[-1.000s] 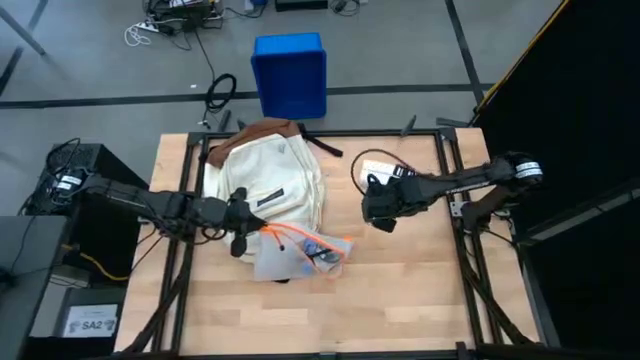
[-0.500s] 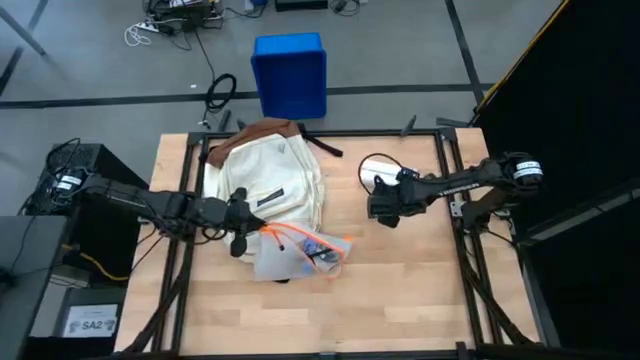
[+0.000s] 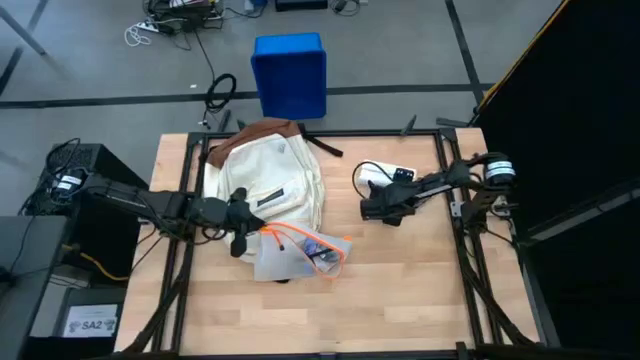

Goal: Unpack backpack
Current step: Put the white medicine organizer into the zip bag

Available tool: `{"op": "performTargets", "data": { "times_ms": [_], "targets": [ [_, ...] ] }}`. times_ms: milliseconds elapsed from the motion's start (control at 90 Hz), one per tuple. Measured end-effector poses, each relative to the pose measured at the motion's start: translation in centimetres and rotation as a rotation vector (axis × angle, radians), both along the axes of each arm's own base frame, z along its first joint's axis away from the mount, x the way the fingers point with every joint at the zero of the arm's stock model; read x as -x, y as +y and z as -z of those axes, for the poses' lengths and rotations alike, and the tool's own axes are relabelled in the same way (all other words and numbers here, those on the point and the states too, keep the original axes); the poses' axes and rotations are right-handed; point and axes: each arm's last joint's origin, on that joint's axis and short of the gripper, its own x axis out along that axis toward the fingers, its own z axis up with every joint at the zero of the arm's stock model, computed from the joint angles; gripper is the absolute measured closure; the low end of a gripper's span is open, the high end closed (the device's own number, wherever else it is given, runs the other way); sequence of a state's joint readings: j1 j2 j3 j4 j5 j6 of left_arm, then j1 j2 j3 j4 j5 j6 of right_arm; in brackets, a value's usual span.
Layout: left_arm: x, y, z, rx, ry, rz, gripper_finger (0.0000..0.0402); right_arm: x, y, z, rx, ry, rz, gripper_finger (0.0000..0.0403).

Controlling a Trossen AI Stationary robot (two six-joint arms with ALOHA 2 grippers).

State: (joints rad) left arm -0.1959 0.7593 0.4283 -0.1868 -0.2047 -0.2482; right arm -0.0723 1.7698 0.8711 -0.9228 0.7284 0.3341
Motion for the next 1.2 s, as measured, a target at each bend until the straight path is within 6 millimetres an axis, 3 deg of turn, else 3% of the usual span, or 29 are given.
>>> {"op": "performTargets", "data": {
  "times_ms": [211, 367, 500, 633, 722, 789, 1000, 1200],
  "targets": [
    [0.0, 0.0, 0.0, 0.0, 0.001, 0.0, 0.0402, 0.3, -1.9, 0.9, 0.068, 0.025, 0.082, 0.0021],
    [0.0, 0.0, 0.0, 0.0, 0.001, 0.0, 0.0402, 0.3, -3.5, 0.9, 0.055, -0.009, 0.162, 0.0045],
    [0.0, 0.0, 0.0, 0.0, 0.002, 0.0, 0.0402, 0.3, -5.0, 1.1, 0.015, -0.029, 0.182, 0.0103],
    [0.0, 0.0, 0.0, 0.0, 0.004, 0.0, 0.0402, 0.3, -6.1, 1.3, -0.015, -0.067, 0.219, 0.02],
    [0.0, 0.0, 0.1, -0.002, 0.01, 0.0, 0.0402, 0.6, -6.6, 1.2, 0.064, -0.047, 0.229, 0.0256],
    [0.1, 0.0, 0.1, -0.003, 0.013, 0.0, 0.0402, 0.7, -6.5, 1.0, 0.101, -0.022, 0.22, 0.0278],
    [0.1, 0.0, 0.1, -0.007, 0.014, 0.003, 0.0402, -0.4, -5.1, -0.9, 0.045, 0.012, 0.238, 0.0287],
    [0.1, 0.0, 0.1, -0.008, 0.015, 0.008, 0.0402, -2.8, -2.4, -4.7, -0.037, -0.058, 0.213, 0.0291]
  ]
}}
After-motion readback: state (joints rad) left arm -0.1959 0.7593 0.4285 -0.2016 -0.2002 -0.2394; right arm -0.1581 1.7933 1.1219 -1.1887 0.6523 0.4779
